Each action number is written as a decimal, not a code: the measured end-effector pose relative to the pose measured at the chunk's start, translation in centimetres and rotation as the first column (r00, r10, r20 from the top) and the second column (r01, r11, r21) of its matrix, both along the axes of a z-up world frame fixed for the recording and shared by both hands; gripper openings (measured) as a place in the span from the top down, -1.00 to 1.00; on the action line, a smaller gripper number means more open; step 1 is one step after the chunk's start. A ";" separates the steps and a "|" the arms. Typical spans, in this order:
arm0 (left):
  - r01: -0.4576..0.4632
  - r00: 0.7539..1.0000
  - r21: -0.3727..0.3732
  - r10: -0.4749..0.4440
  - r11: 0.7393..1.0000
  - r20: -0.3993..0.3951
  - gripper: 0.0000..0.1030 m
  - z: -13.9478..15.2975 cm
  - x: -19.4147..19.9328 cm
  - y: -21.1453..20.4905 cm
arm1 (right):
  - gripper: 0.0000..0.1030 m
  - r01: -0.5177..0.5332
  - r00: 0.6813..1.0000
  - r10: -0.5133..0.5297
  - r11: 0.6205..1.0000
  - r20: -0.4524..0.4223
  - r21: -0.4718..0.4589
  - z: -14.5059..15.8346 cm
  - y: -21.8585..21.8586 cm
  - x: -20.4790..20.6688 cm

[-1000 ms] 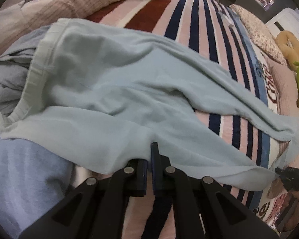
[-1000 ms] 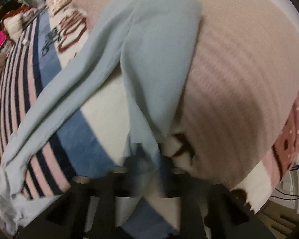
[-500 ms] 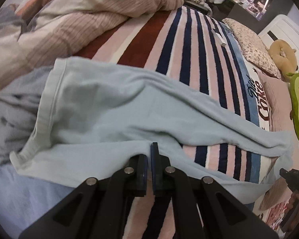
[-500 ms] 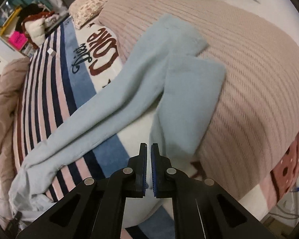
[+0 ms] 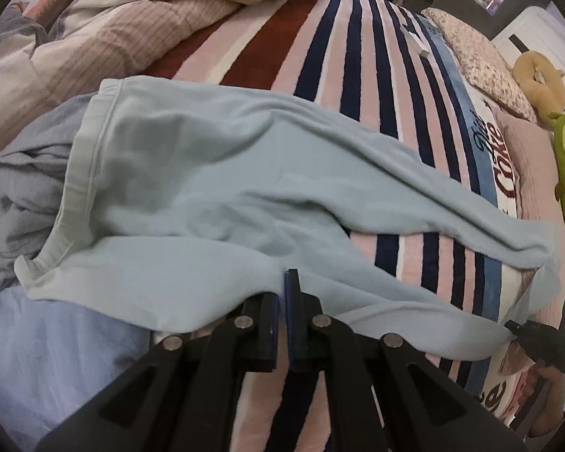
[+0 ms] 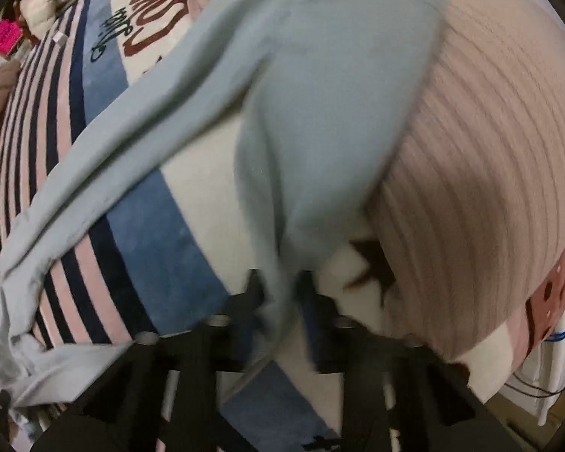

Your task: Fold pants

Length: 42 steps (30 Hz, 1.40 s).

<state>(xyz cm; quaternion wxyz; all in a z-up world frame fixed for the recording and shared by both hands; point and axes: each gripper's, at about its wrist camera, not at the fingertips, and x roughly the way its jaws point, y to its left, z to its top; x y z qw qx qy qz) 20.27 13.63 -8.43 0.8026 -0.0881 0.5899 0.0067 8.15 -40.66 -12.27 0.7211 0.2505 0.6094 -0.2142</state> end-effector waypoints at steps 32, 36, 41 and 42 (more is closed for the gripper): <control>0.043 0.982 0.032 -0.048 0.999 0.181 0.98 4.3 9.4 -0.9 | 0.94 -0.009 0.981 -0.019 0.990 0.191 0.142 5.5 -3.2 6.5; 0.078 0.981 0.045 -0.085 0.996 0.175 0.98 3.6 13.1 -1.4 | 0.93 -0.041 0.982 0.020 0.993 0.187 0.111 5.9 -3.3 9.4; 0.095 0.985 0.063 -0.103 0.993 0.140 0.97 1.5 16.2 -1.9 | 0.90 -0.080 0.985 0.066 0.993 0.157 0.087 5.1 -3.4 12.7; 0.097 0.985 0.067 -0.106 0.993 0.137 0.97 1.0 16.7 -1.9 | 0.89 -0.092 0.985 0.079 0.993 0.150 0.078 4.9 -3.3 13.1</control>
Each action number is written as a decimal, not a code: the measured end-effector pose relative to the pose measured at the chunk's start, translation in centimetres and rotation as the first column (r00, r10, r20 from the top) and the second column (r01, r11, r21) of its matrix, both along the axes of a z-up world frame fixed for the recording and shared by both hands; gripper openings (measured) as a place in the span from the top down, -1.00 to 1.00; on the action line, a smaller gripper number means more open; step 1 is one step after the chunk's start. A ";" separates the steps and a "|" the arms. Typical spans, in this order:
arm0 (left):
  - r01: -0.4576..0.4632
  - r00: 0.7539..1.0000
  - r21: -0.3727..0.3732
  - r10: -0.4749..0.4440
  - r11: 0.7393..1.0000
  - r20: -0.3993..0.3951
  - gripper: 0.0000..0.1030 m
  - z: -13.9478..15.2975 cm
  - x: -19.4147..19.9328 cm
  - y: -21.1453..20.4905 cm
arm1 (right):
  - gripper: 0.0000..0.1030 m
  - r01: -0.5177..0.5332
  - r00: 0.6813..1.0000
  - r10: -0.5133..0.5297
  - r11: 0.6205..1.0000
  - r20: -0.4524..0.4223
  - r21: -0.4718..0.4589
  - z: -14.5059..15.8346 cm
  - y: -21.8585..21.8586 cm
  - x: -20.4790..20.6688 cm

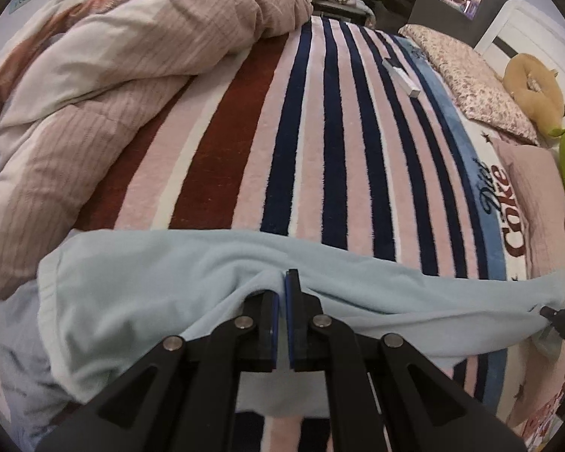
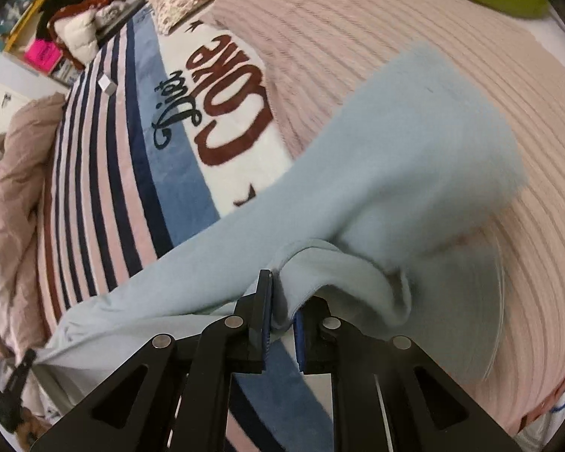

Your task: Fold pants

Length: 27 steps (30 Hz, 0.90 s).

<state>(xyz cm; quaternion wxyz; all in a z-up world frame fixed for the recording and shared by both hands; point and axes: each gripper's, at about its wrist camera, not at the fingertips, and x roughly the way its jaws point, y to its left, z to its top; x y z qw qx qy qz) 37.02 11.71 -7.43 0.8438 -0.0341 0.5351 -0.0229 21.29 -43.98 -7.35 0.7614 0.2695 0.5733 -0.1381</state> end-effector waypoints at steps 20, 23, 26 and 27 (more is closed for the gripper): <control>0.186 0.981 -0.025 -0.187 0.982 -0.049 -0.57 5.8 0.0 6.5 | -0.31 -0.425 0.905 0.425 0.905 0.006 0.028 5.6 11.8 4.4; 0.209 0.971 -0.011 -0.209 0.978 -0.112 -0.57 5.0 -2.1 8.6 | -0.31 -0.474 0.880 0.474 0.878 0.015 0.062 5.0 15.4 5.3; 0.217 0.956 -0.001 -0.213 0.976 -0.200 -0.57 3.1 -4.7 10.2 | -0.31 -0.523 0.852 0.523 0.850 0.022 0.058 4.5 18.4 5.6; 0.216 0.953 0.001 -0.211 0.976 -0.216 -0.57 2.6 -5.3 10.3 | -0.31 -0.528 0.849 0.528 0.847 0.019 0.058 4.3 18.9 5.6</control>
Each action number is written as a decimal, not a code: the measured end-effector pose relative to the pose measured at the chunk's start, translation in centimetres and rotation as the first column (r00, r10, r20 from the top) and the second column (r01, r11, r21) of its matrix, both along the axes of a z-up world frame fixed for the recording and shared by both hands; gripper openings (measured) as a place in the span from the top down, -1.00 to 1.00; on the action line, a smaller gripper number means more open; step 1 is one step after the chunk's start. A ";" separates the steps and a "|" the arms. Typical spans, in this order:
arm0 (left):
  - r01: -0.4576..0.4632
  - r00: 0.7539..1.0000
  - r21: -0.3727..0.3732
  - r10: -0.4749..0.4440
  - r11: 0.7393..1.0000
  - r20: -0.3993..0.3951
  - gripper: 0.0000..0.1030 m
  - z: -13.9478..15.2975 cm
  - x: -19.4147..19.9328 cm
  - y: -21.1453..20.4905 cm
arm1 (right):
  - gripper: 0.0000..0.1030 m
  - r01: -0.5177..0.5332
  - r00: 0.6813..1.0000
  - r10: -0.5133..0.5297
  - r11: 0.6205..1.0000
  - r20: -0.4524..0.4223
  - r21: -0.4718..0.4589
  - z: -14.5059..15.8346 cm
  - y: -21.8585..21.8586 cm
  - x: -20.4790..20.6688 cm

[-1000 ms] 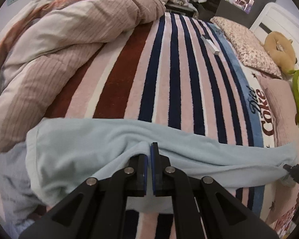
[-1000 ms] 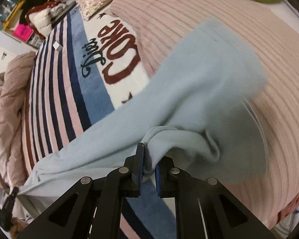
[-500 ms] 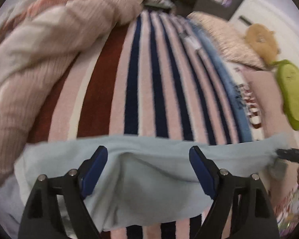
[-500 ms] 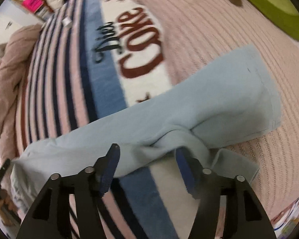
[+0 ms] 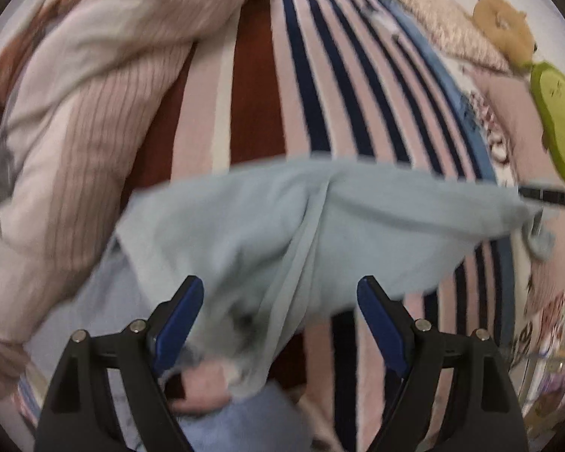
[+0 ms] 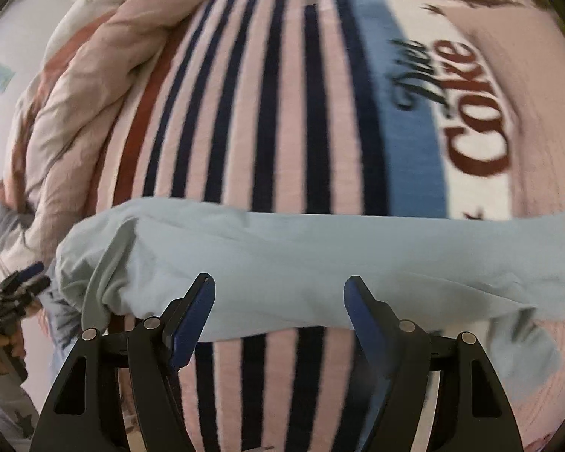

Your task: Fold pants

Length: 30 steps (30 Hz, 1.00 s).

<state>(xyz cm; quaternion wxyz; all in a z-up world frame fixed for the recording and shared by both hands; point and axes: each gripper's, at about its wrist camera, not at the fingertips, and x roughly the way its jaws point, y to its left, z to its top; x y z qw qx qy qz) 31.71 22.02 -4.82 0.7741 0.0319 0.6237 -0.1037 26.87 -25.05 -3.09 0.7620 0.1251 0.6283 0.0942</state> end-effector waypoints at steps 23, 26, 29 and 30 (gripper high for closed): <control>-0.010 0.990 0.108 0.025 0.994 -0.139 0.97 -7.8 -6.3 0.7 | -0.31 0.005 0.997 -0.004 1.000 -0.083 0.016 -2.8 3.4 -1.8; -0.043 0.997 0.117 0.050 0.992 -0.061 0.97 -4.6 -5.1 1.4 | -0.31 0.019 0.997 -0.017 1.000 -0.077 0.024 -2.4 2.9 -1.6; -0.066 0.998 0.148 0.066 0.987 0.006 0.97 -1.9 -2.9 2.3 | -0.31 0.022 0.998 -0.020 0.999 -0.061 0.032 -1.8 2.6 -1.1; -0.070 0.997 0.157 0.067 0.985 0.023 0.97 -1.3 -2.1 2.4 | -0.31 0.019 0.999 -0.017 0.999 -0.051 0.035 -1.5 2.6 -0.9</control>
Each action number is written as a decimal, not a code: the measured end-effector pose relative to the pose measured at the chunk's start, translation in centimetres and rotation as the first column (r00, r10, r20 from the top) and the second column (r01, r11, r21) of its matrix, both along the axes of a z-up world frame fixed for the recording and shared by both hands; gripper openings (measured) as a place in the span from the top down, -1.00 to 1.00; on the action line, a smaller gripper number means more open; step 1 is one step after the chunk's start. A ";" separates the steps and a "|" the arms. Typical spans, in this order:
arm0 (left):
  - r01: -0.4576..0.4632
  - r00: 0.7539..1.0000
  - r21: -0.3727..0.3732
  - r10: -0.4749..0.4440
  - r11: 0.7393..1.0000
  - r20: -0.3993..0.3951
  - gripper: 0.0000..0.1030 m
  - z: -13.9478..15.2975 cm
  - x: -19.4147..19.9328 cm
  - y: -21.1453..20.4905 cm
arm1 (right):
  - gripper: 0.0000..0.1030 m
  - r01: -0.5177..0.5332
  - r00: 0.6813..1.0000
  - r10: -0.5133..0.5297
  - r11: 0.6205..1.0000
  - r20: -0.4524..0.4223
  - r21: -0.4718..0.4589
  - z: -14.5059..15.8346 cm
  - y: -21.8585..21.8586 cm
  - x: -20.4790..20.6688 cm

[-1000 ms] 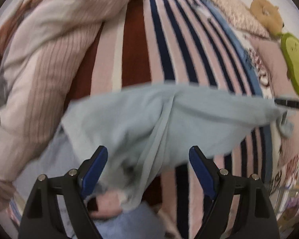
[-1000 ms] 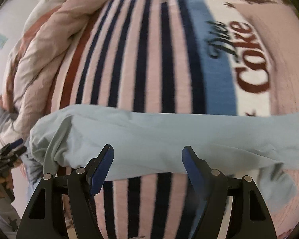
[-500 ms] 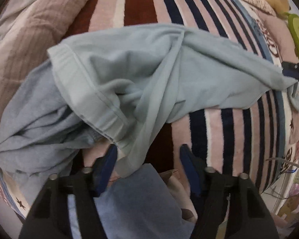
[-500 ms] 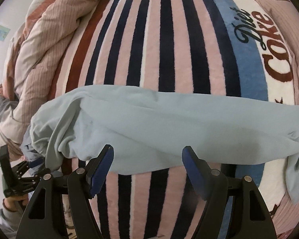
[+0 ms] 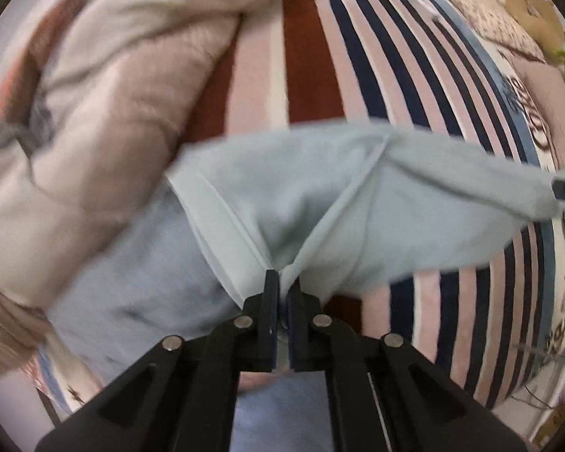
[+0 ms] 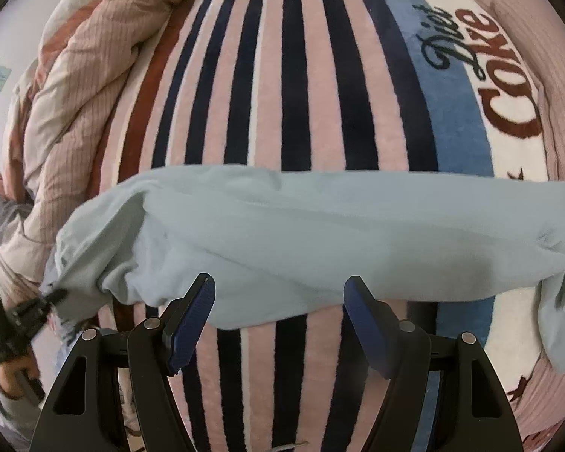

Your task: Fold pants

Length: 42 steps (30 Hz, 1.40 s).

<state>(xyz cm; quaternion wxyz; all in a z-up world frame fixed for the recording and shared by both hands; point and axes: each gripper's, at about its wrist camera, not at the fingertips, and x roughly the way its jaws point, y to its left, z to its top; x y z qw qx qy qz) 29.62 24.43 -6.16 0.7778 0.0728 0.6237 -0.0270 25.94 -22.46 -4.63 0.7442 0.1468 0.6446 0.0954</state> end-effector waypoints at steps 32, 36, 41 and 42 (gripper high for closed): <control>-0.036 0.995 0.103 0.026 0.994 0.097 0.05 -0.7 11.2 -1.0 | 0.26 -0.551 0.834 0.536 0.819 -0.131 -0.159 -7.8 1.4 4.3; -0.043 0.992 0.041 0.037 0.998 0.123 0.05 0.9 10.5 -2.3 | 0.91 -0.604 0.797 0.587 0.778 -0.143 -0.173 -7.2 1.5 3.0; -0.027 0.988 0.043 0.020 0.999 0.150 0.05 1.5 10.0 -4.2 | 1.00 -0.569 0.819 0.568 0.783 -0.082 -0.252 -6.0 0.6 3.3; -0.025 0.990 0.028 0.021 0.999 0.142 0.05 1.4 10.0 -4.4 | 1.00 -0.554 0.828 0.556 0.792 -0.072 -0.255 -5.8 0.3 3.5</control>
